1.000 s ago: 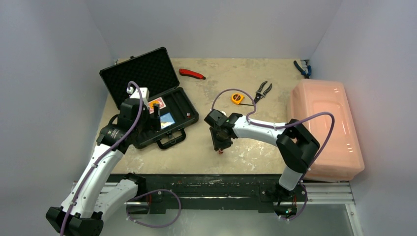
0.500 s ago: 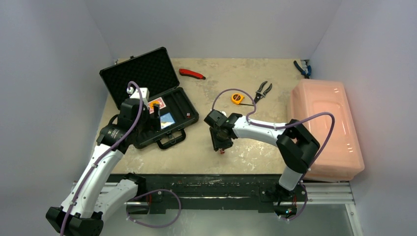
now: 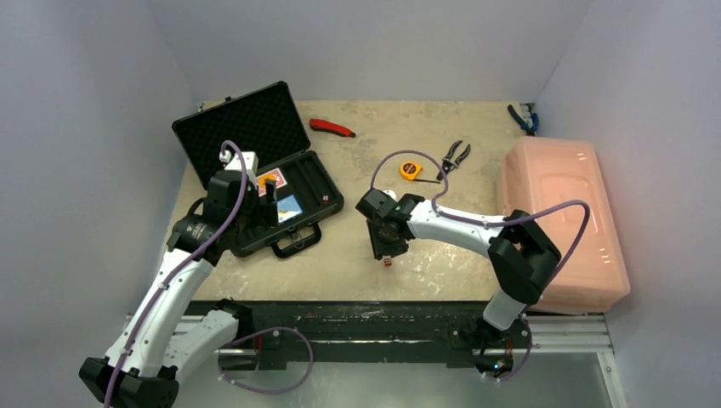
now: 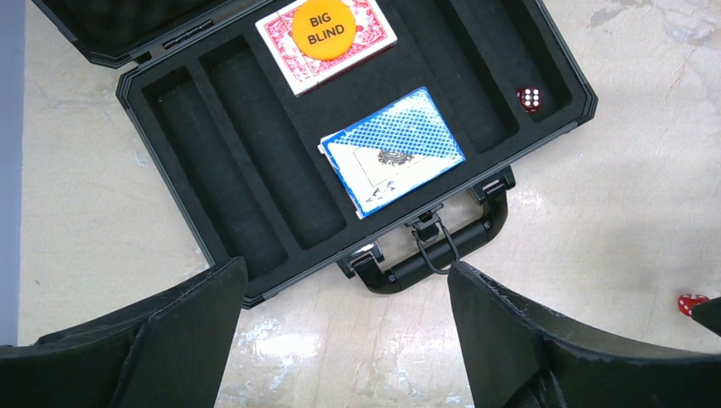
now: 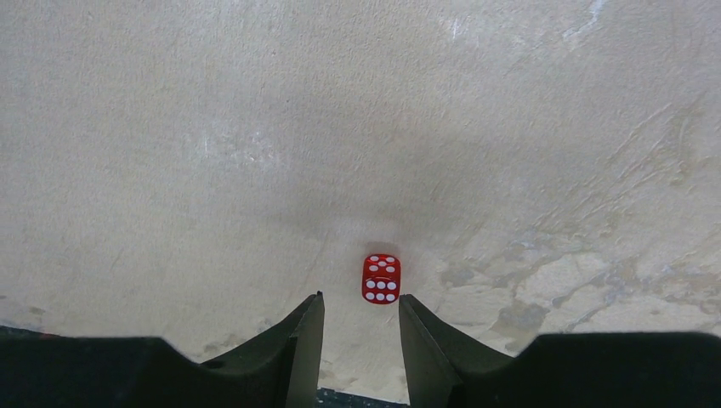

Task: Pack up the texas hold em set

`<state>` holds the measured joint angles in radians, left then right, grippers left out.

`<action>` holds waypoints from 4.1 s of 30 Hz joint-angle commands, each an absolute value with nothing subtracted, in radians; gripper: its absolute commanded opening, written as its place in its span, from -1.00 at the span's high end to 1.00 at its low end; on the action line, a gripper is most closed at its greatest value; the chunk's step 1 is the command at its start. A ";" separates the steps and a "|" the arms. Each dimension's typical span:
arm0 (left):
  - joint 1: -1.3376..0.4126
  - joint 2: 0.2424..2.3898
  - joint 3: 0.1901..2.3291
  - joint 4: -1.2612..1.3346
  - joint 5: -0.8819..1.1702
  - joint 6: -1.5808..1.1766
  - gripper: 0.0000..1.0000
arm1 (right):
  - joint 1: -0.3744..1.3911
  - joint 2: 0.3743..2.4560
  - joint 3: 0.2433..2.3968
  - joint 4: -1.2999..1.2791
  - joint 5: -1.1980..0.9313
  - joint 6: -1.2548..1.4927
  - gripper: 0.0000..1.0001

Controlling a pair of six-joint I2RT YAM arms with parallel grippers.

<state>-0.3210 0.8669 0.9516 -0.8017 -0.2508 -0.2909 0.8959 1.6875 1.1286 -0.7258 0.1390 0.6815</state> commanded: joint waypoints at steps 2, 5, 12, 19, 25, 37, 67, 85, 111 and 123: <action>-0.314 0.867 0.976 -0.795 -0.249 -0.268 -0.76 | 0.900 1.654 1.154 -0.757 0.185 0.708 0.17; -0.314 0.866 0.976 -0.795 -0.249 -0.268 -0.76 | 0.899 1.674 1.143 -0.748 0.183 0.713 0.22; -0.314 0.867 0.976 -0.795 -0.249 -0.269 -0.76 | 0.899 1.722 1.123 -0.728 0.169 0.715 0.25; -0.314 0.867 0.976 -0.794 -0.249 -0.268 -0.76 | 0.899 1.746 1.113 -0.714 0.163 0.713 0.33; -0.314 0.869 0.976 -0.795 -0.247 -0.268 -0.76 | 0.899 1.752 1.112 -0.709 0.156 0.711 0.44; -0.314 0.868 0.976 -0.795 -0.245 -0.268 -0.75 | 0.899 1.764 1.152 -0.730 0.157 0.678 0.90; -0.313 0.849 0.976 -0.791 -0.236 -0.268 -0.75 | 0.899 1.806 1.569 -0.664 0.196 0.495 1.00; -0.313 0.850 0.973 -0.792 -0.251 -0.268 -0.75 | 0.897 2.052 1.930 -0.734 0.294 0.434 1.00; -0.313 0.848 0.971 -0.790 -0.250 -0.268 -0.75 | 0.882 2.259 2.060 -0.782 0.380 0.409 1.00; -0.313 0.850 0.972 -0.790 -0.247 -0.267 -0.75 | 0.880 2.283 2.029 -0.766 0.377 0.407 1.00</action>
<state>-0.3210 0.8555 0.9516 -0.8017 -0.2420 -0.2905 0.8833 2.2692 2.0315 -0.7708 0.3546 0.4210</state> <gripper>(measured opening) 0.878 0.241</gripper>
